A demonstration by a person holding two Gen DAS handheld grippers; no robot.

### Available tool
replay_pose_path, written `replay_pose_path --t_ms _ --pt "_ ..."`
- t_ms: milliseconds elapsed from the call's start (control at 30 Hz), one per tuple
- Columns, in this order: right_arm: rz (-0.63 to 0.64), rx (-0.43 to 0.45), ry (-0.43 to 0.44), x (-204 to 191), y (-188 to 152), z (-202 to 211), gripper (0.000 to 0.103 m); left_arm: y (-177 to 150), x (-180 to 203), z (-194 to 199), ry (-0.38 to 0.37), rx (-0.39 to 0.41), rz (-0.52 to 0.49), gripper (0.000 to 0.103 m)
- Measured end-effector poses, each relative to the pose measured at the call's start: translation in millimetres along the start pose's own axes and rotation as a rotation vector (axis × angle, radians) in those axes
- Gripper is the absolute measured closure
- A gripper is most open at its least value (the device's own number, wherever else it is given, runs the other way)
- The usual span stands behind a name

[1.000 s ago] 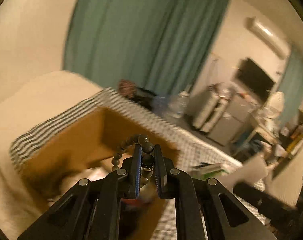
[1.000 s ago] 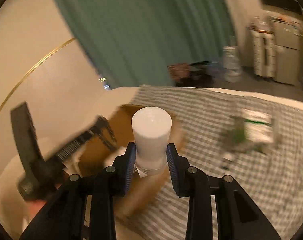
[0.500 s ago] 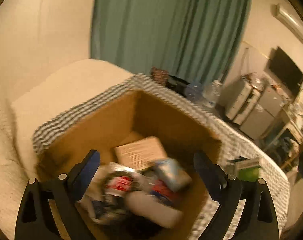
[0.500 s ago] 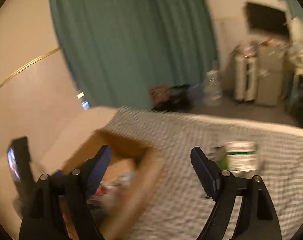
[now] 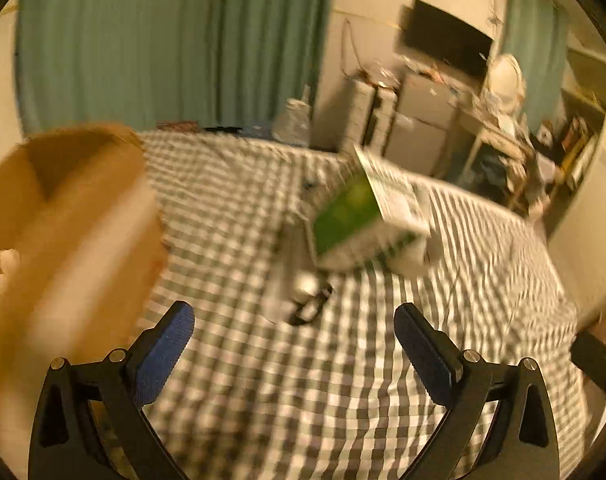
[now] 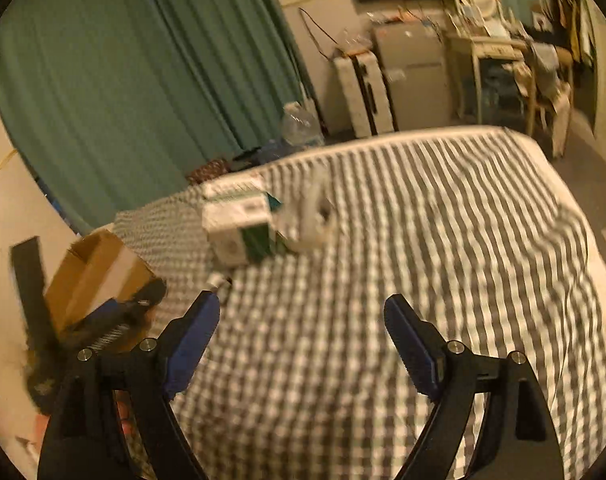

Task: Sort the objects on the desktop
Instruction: 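Grasp the white toothpaste tube with the left gripper, then grasp the green-and-white medicine box with the right gripper while the left holds the tube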

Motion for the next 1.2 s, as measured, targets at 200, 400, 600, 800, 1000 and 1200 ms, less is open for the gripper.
replay_pose_path --t_ms 200,400,600,800,1000,1200 --pt "-0.146 -0.090 -0.001 52.8 -23.1 -18.3 0.018 -6.1 9.4 -51.4 -0.027 -0.014 -0.074 0.004" --pt "-0.197 -0.117 -0.037 79.6 -24.6 -34.1 0.018 -3.3 6.5 -80.8 -0.064 -0.008 -0.054 0.050" --pt "-0.216 -0.138 -0.051 83.6 -28.3 -39.0 0.018 -4.2 10.5 -74.7 -0.079 -0.029 -0.093 0.083" --pt "-0.159 -0.149 -0.008 57.0 -31.0 -40.8 0.018 2.9 -7.3 -34.9 -0.109 0.029 0.007 0.083" --pt "-0.080 -0.154 0.065 4.5 -14.6 -54.8 0.015 4.5 -23.6 -27.6 -0.107 0.027 0.063 0.083" --pt "0.002 -0.150 0.102 -38.6 10.1 -88.2 0.013 3.2 -40.0 -32.2 -0.125 0.030 0.133 0.083"
Point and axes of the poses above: each gripper's, at about its wrist camera, not at the fingertips, and z roughly against the way its jaws point, x to its right, y to its top, the point moved 1 cm from there along -z, roughly the way its jaws point, and after that the axes turned 14 degrees about -z, right-handed, at the moved point
